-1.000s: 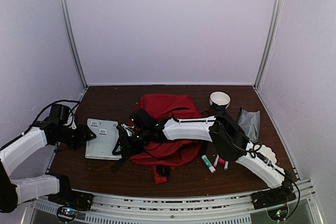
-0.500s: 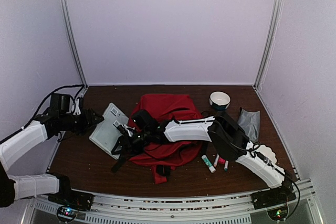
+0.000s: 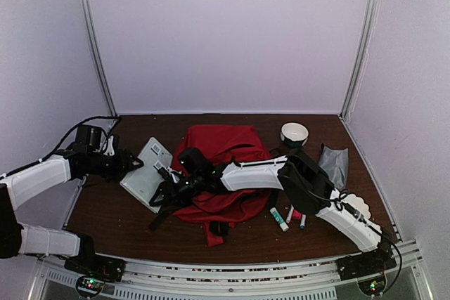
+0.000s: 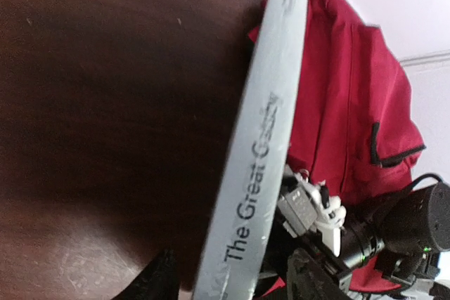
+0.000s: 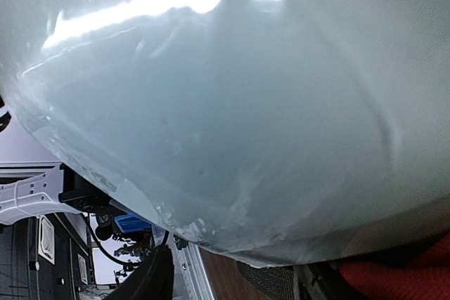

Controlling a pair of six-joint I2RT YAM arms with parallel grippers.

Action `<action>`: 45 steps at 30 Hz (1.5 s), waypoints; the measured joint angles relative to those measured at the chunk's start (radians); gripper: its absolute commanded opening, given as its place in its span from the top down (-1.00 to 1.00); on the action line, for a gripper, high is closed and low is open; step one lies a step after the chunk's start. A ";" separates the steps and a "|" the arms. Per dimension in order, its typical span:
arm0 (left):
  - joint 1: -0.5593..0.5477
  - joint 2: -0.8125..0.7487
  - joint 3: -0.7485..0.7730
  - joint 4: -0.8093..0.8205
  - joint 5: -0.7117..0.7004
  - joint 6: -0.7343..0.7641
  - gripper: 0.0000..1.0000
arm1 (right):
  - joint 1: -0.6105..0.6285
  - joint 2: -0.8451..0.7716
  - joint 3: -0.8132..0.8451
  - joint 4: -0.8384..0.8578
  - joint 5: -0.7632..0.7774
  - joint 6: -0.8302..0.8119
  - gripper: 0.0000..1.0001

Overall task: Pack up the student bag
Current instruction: Pick up the book at the center of the board, then pick up the largest pocket of the bag from the student bag.

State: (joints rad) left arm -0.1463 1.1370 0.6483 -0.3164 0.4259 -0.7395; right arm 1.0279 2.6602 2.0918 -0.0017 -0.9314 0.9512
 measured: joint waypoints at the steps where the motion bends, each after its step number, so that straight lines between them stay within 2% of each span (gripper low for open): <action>1: -0.003 0.014 0.000 -0.014 0.023 0.005 0.05 | 0.000 -0.001 -0.003 0.007 -0.001 0.001 -0.16; 5: -0.018 0.035 0.000 -0.085 0.087 0.027 0.25 | 0.000 -0.004 -0.018 0.029 -0.004 0.018 -0.16; 9: -0.022 0.020 0.001 -0.139 0.087 0.047 0.51 | 0.000 -0.005 -0.024 0.045 -0.008 0.033 -0.15; 14: -0.023 -0.017 0.010 -0.206 0.043 0.085 0.73 | -0.001 -0.023 -0.061 0.100 -0.026 0.068 -0.18; 20: -0.041 -0.108 0.104 -0.428 -0.015 0.097 0.99 | -0.005 -0.080 -0.133 0.184 -0.057 0.085 -0.24; 26: -0.045 -0.187 0.309 -0.599 -0.084 0.146 1.00 | -0.013 -0.206 -0.190 0.095 -0.066 0.005 -0.31; 31: -0.045 -0.196 0.484 -0.645 -0.098 0.193 1.00 | -0.026 -0.401 -0.223 -0.060 -0.059 -0.185 -0.35; 36: -0.045 -0.203 0.575 -0.627 -0.026 0.226 1.00 | -0.075 -0.676 -0.266 -0.309 0.024 -0.521 -0.47; 41: -0.045 -0.252 0.500 -0.533 0.109 0.200 1.00 | -0.140 -0.974 -0.407 -0.505 0.224 -0.907 -0.47; 45: -0.047 -0.311 0.366 -0.462 0.217 0.163 1.00 | -0.148 -1.115 -0.481 -0.662 0.353 -1.193 -0.45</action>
State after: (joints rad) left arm -0.1928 0.8257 1.0145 -0.7788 0.6430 -0.5770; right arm 0.8799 1.5455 1.6104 -0.6640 -0.5781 -0.2420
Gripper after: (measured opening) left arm 0.203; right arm 0.736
